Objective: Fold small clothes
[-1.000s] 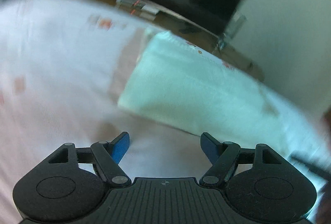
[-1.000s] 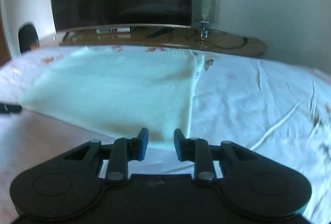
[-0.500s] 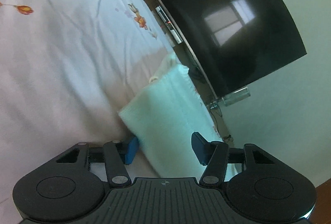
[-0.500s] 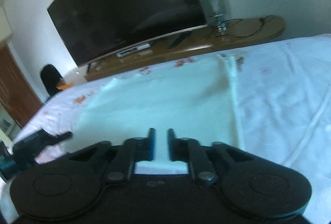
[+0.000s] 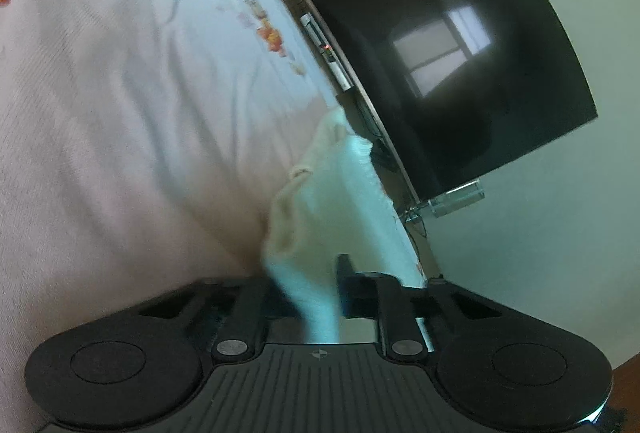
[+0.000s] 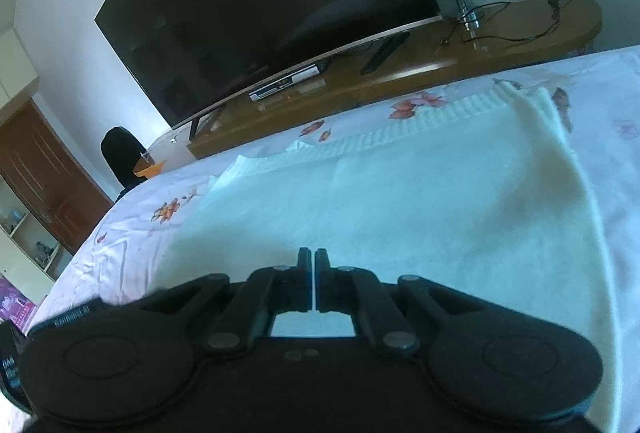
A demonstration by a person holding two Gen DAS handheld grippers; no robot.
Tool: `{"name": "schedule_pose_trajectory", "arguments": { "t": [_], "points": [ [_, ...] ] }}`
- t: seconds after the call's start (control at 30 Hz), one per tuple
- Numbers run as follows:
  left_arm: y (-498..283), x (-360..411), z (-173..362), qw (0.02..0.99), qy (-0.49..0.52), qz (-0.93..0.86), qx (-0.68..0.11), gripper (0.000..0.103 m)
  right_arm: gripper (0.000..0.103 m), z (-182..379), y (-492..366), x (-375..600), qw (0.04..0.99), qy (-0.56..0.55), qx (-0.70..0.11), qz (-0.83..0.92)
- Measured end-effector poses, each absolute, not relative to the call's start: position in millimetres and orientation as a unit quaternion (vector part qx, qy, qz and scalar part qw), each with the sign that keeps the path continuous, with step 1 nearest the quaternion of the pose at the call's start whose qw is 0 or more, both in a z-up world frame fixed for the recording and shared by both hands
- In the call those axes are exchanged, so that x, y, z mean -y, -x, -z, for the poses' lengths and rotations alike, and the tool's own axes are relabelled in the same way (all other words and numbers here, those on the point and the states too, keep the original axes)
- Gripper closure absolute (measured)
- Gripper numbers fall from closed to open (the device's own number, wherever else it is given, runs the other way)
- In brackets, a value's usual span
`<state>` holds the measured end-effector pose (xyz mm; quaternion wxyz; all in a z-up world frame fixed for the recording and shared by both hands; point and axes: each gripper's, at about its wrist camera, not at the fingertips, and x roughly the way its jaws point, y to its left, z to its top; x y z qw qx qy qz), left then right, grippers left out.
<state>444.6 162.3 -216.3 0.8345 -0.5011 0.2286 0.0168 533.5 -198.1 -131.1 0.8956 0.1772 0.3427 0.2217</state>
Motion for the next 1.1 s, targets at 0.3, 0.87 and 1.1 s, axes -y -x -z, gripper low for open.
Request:
{"name": "schedule_pose_trajectory", "arguments": {
  "t": [0.3,0.87,1.1],
  "points": [
    [-464,-160,214,0.839,0.487,-0.006,-0.241,0.09,0.1,142,-549,184,0.894,-0.174,-0.345,-0.226],
    [-495,-127,139,0.904,0.34,0.076,-0.247,0.095,0.103,159,-564,194,0.877,-0.207,-0.381,-0.206],
    [-522,-44,86,0.92,0.22,0.178,-0.271,0.095,0.094,137,-548,247,0.885,-0.272,-0.334,-0.176]
  ]
}}
